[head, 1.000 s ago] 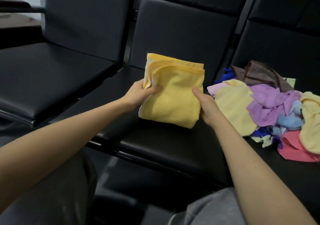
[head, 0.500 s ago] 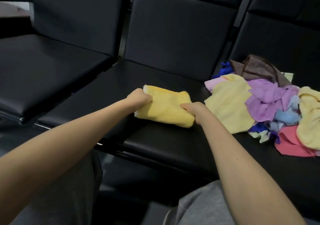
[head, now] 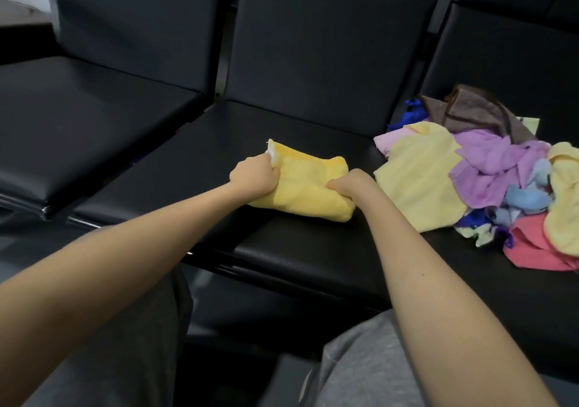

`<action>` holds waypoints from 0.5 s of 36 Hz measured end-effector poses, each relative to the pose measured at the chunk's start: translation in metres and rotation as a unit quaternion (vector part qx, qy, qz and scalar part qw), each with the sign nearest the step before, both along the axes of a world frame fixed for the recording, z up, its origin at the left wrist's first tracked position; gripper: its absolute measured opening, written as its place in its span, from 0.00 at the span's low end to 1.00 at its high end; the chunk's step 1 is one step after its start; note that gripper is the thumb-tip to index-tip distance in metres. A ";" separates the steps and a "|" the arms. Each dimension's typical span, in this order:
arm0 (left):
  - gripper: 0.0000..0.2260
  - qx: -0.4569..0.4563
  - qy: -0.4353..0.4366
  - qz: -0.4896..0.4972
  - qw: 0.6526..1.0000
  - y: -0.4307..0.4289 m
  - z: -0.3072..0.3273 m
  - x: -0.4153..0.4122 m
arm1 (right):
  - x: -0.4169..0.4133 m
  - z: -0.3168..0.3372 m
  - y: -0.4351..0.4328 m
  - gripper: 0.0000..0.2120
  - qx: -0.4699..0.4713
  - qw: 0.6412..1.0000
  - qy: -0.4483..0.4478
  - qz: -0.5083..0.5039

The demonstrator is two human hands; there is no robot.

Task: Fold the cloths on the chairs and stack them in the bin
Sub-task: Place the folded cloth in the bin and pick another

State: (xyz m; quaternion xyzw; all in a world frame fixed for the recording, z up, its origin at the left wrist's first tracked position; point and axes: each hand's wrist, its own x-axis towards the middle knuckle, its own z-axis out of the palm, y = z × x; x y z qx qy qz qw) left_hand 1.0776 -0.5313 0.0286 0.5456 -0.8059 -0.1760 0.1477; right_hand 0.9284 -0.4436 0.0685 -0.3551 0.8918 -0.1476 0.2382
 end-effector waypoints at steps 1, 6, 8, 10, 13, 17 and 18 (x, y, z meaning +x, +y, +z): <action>0.16 -0.003 -0.004 -0.002 1.000 0.001 0.000 -0.001 | 0.002 0.001 -0.001 0.18 0.015 1.000 0.023 0.009; 0.17 -0.011 -0.033 0.021 0.999 0.003 -0.002 -0.005 | 0.005 -0.012 0.003 0.24 0.069 0.993 0.090 0.015; 0.17 -0.021 -0.054 0.029 0.998 0.005 -0.002 -0.006 | 0.007 -0.020 0.005 0.27 0.066 0.991 0.118 0.010; 0.18 -0.054 -0.079 0.037 0.995 0.007 -0.003 -0.006 | 0.011 -0.024 0.005 0.28 0.068 0.986 0.153 -0.002; 0.21 -0.202 -0.100 0.012 0.974 0.010 -0.001 -0.006 | 0.013 -0.023 0.003 0.25 0.047 0.976 0.210 -0.020; 0.24 -0.253 -0.060 -0.147 0.954 0.018 0.004 -0.012 | 0.012 -0.021 -0.001 0.28 -0.066 0.966 0.250 -0.021; 0.24 -0.203 -0.076 -0.181 0.959 0.020 0.001 -0.013 | 0.011 -0.021 -0.003 0.30 -0.091 0.976 0.195 -0.025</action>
